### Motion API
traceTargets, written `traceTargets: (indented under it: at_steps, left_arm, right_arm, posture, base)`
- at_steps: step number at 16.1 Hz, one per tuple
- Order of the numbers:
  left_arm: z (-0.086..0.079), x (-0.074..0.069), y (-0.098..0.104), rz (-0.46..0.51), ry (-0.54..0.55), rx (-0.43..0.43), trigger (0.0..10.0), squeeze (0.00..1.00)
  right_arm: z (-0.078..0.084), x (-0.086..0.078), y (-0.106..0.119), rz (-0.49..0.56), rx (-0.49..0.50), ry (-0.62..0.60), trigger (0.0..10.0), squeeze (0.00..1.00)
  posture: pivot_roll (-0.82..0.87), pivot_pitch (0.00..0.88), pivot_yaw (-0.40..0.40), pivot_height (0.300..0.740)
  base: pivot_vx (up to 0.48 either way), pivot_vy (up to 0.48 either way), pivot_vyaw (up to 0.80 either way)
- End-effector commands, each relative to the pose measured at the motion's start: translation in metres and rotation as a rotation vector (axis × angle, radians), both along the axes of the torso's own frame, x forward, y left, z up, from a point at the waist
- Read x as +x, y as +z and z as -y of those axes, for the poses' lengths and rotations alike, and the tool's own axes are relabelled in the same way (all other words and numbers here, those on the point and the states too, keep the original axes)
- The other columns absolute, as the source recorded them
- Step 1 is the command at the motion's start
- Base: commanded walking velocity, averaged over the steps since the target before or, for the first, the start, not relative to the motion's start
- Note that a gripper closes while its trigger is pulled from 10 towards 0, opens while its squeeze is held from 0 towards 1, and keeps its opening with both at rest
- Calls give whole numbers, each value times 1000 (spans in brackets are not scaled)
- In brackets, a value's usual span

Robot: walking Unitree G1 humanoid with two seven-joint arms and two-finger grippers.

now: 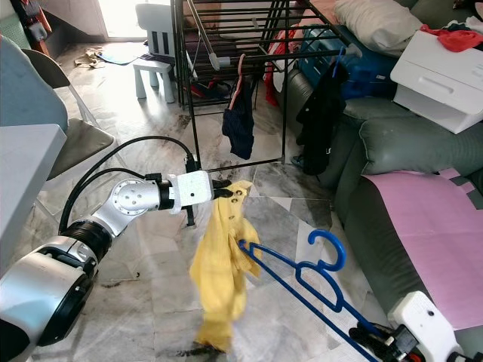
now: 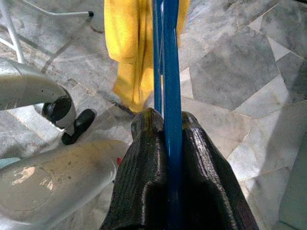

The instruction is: Hang hanger

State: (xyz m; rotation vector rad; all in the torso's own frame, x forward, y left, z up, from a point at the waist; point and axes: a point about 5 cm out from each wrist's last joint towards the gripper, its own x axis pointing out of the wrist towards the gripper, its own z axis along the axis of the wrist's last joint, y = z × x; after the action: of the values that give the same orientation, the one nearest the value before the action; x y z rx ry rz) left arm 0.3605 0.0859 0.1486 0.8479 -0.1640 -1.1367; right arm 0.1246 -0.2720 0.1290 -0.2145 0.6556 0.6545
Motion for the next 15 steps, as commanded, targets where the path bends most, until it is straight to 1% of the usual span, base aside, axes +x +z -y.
traceTargets:
  at_steps: [1,2,6,8,13,15]
  left_arm:
    - [4,1,10,43,-37,-11,10000,0]
    - [7,-2,11,48,-72,-19,10000,0]
    - [13,-6,15,55,-135,-67,10000,0]
    - [17,-9,19,64,-176,-112,10000,0]
    - [22,-17,24,78,-262,-169,10000,0]
    - [26,-20,28,77,-308,-206,10000,0]
  right_arm:
    - [3,2,2,18,-16,-9,10000,0]
    - [2,4,-2,17,-15,-7,10000,0]
    - [0,10,-9,18,-3,-3,10000,0]
    - [0,14,-12,17,7,-4,10000,0]
    - [2,16,-18,17,5,-17,10000,0]
    - [4,18,-21,24,1,-30,10000,0]
  posture:
    - [-87,0,-22,740]
    - [-83,0,-23,740]
    - [-73,0,-28,740]
    - [-68,0,-32,740]
    - [-61,0,-37,740]
    - [-56,0,-38,740]
  base:
    - [0,0,0]
    - [0,0,0]
    - [0,0,0]
    - [0,0,0]
    - [0,0,0]
    - [0,0,0]
